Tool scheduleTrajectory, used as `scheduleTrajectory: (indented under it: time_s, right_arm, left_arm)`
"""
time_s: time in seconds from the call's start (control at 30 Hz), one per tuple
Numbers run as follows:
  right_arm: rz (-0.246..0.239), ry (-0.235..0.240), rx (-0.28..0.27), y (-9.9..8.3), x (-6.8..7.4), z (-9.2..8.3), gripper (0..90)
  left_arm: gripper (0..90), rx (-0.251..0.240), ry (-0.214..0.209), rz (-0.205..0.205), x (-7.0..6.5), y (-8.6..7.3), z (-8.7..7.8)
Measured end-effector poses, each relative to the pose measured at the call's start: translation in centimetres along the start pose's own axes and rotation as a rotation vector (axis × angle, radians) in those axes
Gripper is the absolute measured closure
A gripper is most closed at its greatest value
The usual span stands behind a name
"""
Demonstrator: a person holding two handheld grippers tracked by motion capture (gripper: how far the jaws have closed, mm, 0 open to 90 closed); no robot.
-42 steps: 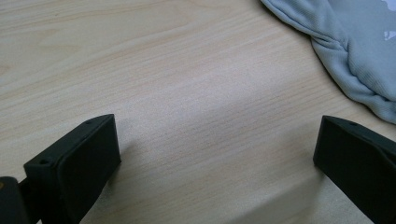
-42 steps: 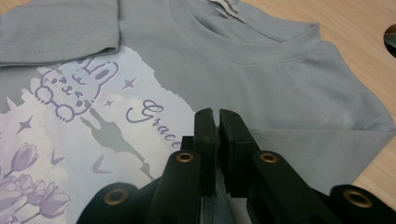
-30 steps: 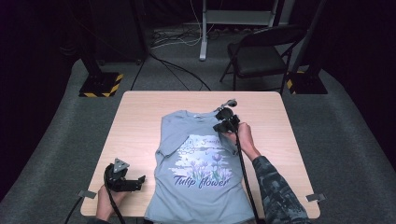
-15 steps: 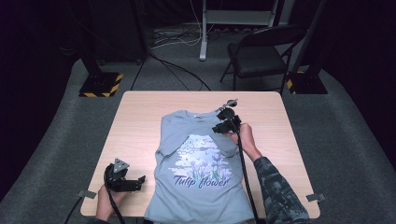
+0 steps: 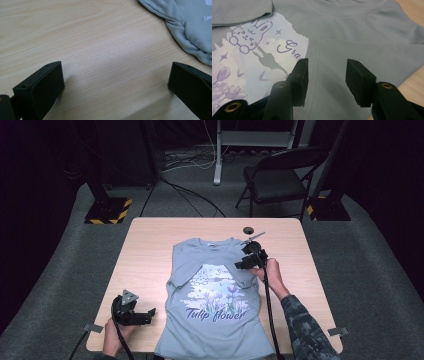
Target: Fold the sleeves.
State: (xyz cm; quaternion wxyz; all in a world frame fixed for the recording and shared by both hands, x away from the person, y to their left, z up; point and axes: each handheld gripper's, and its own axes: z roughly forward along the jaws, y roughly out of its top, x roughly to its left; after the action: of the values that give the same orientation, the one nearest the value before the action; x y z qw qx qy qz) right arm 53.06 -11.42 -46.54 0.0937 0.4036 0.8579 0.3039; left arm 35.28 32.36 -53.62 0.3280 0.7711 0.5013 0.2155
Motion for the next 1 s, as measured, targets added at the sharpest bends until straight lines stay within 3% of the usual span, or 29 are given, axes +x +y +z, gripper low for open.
scheduleTrajectory:
  time_s: [0.27,0.37,0.63,1.0]
  right_arm:
    - [0.023,-0.015,0.001,-1.4,-0.8,-0.6,38.9]
    - [0.038,-0.021,-0.017,-2.4,-1.3,-1.0,28.0]
    - [0.068,-0.045,-0.060,-4.5,-1.8,-2.4,14.6]
    - [0.090,-0.062,-0.126,-7.8,-1.8,-4.8,8.8]
  left_arm:
    - [0.0,0.000,0.000,0.000,0.0,0.0,0.0]
    - [0.0,0.000,0.000,0.000,0.0,0.0,0.0]
    - [0.0,0.000,0.000,0.000,0.0,0.0,0.0]
    - [0.0,0.000,0.000,0.000,0.0,0.0,0.0]
